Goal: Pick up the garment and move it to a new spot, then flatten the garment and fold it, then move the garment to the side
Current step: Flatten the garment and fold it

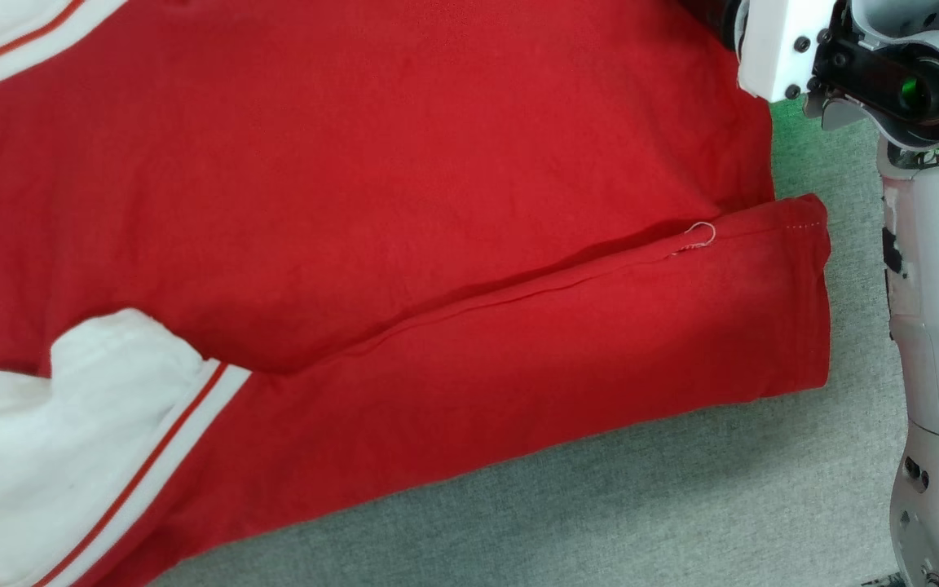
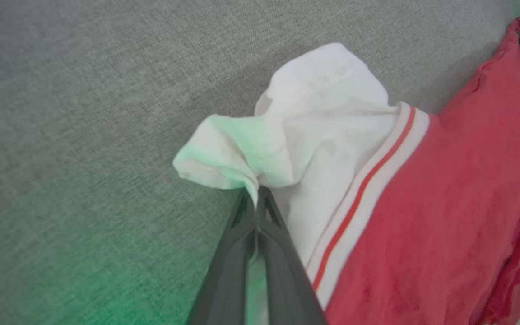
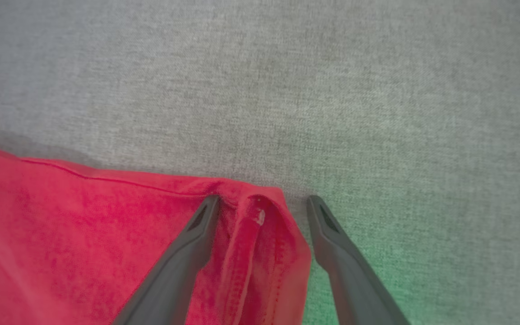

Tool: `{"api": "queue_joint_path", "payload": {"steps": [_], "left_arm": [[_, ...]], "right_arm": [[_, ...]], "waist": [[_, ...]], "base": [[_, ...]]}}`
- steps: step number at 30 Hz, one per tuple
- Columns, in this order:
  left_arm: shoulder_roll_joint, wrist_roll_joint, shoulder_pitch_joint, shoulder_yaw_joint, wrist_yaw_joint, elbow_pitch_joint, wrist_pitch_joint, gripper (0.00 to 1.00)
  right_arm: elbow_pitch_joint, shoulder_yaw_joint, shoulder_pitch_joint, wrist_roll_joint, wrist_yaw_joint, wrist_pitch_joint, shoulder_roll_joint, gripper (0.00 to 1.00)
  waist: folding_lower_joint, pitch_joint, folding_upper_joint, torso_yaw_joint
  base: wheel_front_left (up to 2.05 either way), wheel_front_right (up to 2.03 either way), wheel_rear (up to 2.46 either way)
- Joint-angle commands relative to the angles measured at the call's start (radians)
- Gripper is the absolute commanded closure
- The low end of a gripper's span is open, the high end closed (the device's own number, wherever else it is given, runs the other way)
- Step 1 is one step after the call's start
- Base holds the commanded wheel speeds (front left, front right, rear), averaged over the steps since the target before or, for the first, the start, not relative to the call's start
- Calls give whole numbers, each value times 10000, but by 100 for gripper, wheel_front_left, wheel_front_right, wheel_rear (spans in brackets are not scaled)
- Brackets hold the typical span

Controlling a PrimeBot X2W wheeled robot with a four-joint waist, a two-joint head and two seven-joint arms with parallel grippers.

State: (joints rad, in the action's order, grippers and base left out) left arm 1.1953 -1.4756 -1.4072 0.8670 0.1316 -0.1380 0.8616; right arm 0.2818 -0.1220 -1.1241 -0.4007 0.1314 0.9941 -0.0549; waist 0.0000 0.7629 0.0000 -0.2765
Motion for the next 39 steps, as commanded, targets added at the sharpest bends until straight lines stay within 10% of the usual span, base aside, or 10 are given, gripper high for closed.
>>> {"api": "queue_joint_path", "payload": {"steps": [1, 2, 3, 22, 39], "left_arm": [[-79, 11, 219, 308, -20, -13, 92, 100], [-98, -31, 172, 314, -20, -32, 49, 100], [-143, -84, 137, 313, -20, -45, 3, 100], [-1042, -1725, 1066, -558, -19, 1020, -2098, 100], [1137, -1174, 6570, -718, -17, 5132, -5343, 100]], "right_arm": [[223, -127, 290, -4, -16, 273, 83, 51], [199, -137, 302, 24, -16, 319, 83, 65], [152, -189, 300, 108, -16, 354, 88, 100], [-1311, -96, 1254, 770, -16, 139, 48, 100], [-6300, 1467, 7139, 888, -16, 2470, -218, 100]], "waist": [[0, -6, 0, 7], [0, 0, 0, 9], [0, 3, 0, 13], [0, -2121, 0, 1374], [0, -3601, 0, 2379]], "base": [[0, 0, 0], [0, 0, 0], [0, 0, 0], [0, 0, 0], [0, 0, 0]]}}
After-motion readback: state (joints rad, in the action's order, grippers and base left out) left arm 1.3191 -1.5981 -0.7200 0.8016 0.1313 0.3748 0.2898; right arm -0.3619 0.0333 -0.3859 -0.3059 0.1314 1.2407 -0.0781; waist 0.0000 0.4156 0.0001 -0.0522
